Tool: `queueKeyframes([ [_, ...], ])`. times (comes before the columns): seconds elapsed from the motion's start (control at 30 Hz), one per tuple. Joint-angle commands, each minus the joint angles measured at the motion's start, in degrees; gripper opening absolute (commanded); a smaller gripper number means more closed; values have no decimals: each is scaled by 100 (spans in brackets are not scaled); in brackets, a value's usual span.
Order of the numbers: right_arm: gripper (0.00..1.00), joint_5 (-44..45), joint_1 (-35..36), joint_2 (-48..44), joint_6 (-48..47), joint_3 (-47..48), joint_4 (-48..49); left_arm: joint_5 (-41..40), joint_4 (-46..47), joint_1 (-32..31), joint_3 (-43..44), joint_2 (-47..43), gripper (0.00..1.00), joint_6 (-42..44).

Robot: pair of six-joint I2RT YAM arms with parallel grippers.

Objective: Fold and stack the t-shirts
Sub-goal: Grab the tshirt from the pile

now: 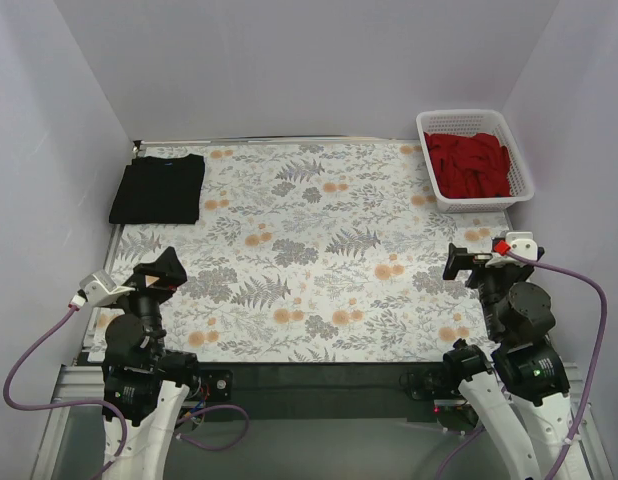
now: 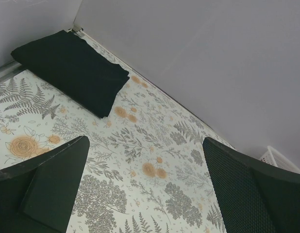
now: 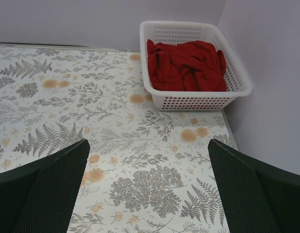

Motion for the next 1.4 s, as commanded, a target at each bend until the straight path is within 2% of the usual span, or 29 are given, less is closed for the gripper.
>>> queueKeyframes([
  [0.0, 98, -85, 24, 142, 15, 127, 314, -68, -6, -19, -30, -52, 98, 8],
  [0.2, 98, -121, 16, 642, 103, 250, 630, -32, -33, -10, -21, -43, 98, -9],
  [0.3, 98, -138, 24, 1274, 111, 478, 797, -32, -129, -10, -4, -34, 98, -62],
  [0.5, 98, -419, 24, 3154, -20, 1556, 859, 20, -244, -11, 32, 133, 98, -124],
  [0.73, 98, 81, -282, 5633, -82, 3025, 876, 117, -226, -10, 23, 212, 98, -80],
  [0.8, 93, -198, -685, 6299, -38, 3333, 885, 108, -217, -19, 5, 186, 98, -62],
  [0.87, 83, -427, -985, 6714, 181, 3773, 903, 134, -200, -19, -3, 203, 98, -62],
  [1.0, 76, -1042, -1644, 7820, 472, 4432, 982, 196, -165, -19, -4, 265, 98, -54],
  [1.03, 71, -1104, -1724, 7989, 515, 4547, 1025, 205, -165, -11, -4, 282, 98, -54],
  [1.2, 59, -1482, -2163, 8990, 647, 5092, 1245, 231, -147, -10, 5, 370, 98, -54],
  [1.33, 41, -1623, -2313, 9607, 744, 5312, 1351, 328, -121, -10, 5, 432, 98, -10],
  [1.37, 41, -1658, -2340, 9712, 762, 5356, 1368, 345, -103, -10, -3, 440, 98, -10],
])
